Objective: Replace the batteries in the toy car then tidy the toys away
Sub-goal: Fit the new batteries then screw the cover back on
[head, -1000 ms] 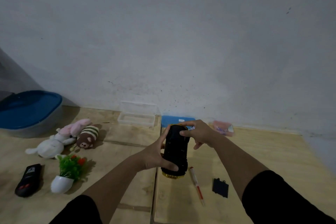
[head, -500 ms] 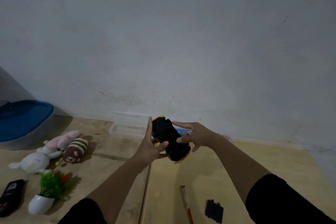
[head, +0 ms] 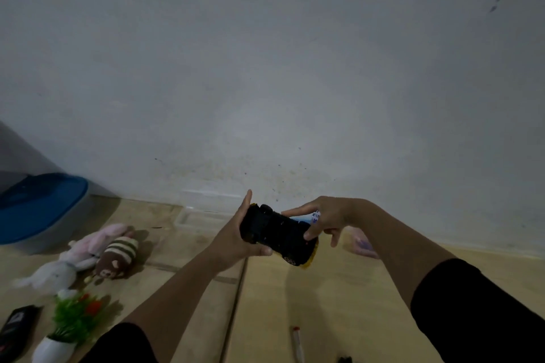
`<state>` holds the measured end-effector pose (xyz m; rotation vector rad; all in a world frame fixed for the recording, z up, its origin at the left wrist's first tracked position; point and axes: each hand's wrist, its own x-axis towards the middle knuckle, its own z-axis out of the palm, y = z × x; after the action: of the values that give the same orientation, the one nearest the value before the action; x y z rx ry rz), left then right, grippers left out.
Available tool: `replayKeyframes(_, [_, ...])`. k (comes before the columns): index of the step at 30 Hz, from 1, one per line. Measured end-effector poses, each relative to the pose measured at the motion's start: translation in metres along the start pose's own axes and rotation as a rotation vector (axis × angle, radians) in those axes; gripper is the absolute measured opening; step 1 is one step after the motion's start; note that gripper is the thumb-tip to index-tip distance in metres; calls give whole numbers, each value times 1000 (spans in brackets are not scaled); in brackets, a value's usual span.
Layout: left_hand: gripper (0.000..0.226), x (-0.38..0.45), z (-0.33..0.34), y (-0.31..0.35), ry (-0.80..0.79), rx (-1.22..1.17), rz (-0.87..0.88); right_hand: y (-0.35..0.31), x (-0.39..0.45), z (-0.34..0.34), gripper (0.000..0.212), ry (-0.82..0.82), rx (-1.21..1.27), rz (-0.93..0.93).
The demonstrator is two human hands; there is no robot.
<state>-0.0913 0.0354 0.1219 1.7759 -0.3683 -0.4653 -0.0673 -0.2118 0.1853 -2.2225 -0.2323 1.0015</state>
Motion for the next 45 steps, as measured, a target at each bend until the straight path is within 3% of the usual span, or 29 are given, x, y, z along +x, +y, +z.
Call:
replayKeyframes(3, [117,4,1,-4,-37,159,-7,-5,3,-6,64,-27,-116,61])
replayKeyframes(6, [99,6,1,-14,18,145,-5,-5,6,-5,60,34,-141,59])
replayKeyframes(11, [81,12,-2,-13,173,-4,4,-10,21,21,27,621,-97,-53])
replayKeyframes(16, [87,17,-24,-16,153,91,14,-18,34,46,30,1063,-19,-23])
replayKeyframes(18, [89,15,-32,-15,126,159,21,-26,33,50,32,1146,73,-21])
replayKeyframes(22, [96,15,-35,-13,29,184,57,-62,43,70,30,1158,149,-47])
replayKeyframes(27, [94,13,-39,-10,-48,105,71,-89,62,99,25,1172,60,-65])
replayKeyframes(35, [94,13,-63,-18,-63,69,70,-102,60,104,14,1185,72,-31])
replayKeyframes(45, [97,21,-63,-16,-26,90,75,-97,43,99,26,1051,-10,-3])
